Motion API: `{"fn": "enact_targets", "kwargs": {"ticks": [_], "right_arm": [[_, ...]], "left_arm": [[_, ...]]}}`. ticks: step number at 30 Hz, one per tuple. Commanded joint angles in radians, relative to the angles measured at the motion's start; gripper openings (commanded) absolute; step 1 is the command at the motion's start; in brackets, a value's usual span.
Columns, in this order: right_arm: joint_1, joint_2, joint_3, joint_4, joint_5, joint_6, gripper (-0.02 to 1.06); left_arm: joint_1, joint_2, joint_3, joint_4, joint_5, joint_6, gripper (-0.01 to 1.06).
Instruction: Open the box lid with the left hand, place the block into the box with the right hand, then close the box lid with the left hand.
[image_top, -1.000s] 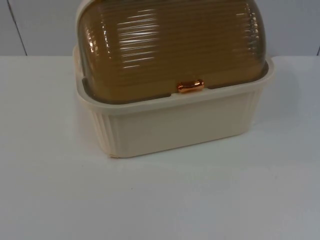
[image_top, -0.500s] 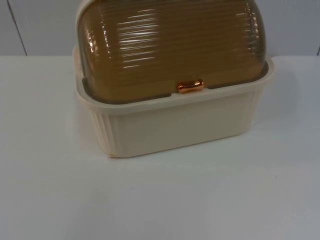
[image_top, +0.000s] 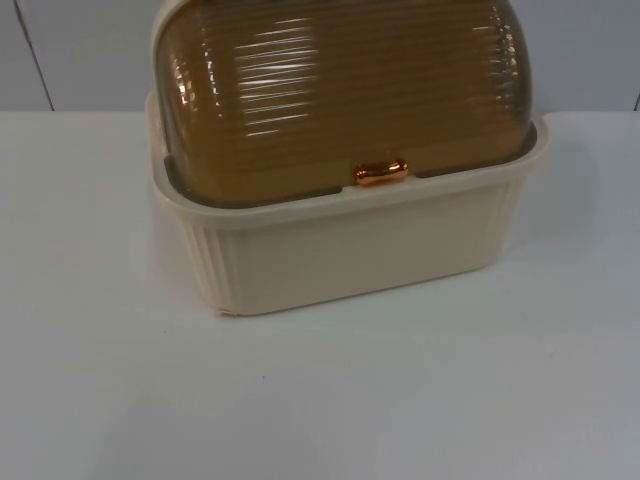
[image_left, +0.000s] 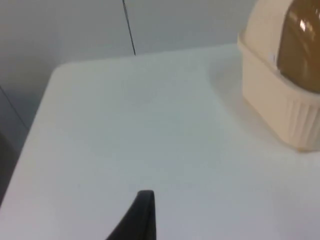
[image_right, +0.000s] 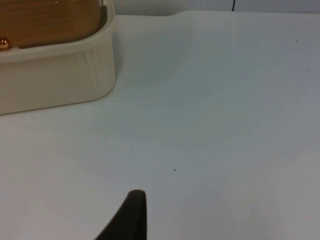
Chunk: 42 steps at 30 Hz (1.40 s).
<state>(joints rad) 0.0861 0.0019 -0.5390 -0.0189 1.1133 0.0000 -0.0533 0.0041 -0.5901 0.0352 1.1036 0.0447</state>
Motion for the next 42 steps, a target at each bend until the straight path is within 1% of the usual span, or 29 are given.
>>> {"fn": "enact_targets", "kwargs": {"ticks": [1, 4, 7, 11, 33, 35, 38, 42], "right_arm": [[-0.005, -0.002, 0.009, -0.003, -0.011, 0.0, 1.05], [-0.005, -0.002, 0.013, -0.003, -0.017, 0.0, 1.05], [-0.005, -0.002, 0.013, -0.003, -0.017, 0.0, 1.05], [-0.005, -0.002, 0.013, -0.003, -0.017, 0.0, 1.05], [-0.005, -0.002, 0.023, -0.003, -0.034, 0.0, 1.05], [-0.005, -0.002, 0.023, -0.003, -0.034, 0.0, 1.05], [-0.005, -0.002, 0.023, -0.003, -0.034, 0.0, 1.05], [-0.005, -0.002, 0.023, -0.003, -0.034, 0.0, 1.05]], "left_arm": [[-0.005, -0.004, 0.033, -0.001, -0.02, -0.023, 1.05], [-0.005, -0.004, 0.078, -0.001, -0.024, -0.109, 1.05], [-0.005, -0.004, 0.096, -0.004, -0.029, -0.097, 1.05], [-0.005, -0.004, 0.096, -0.053, -0.029, -0.012, 1.05], [-0.005, -0.004, 0.096, -0.049, -0.029, -0.008, 1.05], [-0.005, -0.004, 0.096, -0.035, -0.029, -0.029, 1.05], [-0.005, -0.004, 0.096, 0.026, -0.029, -0.111, 1.05], [-0.005, -0.004, 0.096, 0.028, -0.029, -0.113, 1.05]]}}
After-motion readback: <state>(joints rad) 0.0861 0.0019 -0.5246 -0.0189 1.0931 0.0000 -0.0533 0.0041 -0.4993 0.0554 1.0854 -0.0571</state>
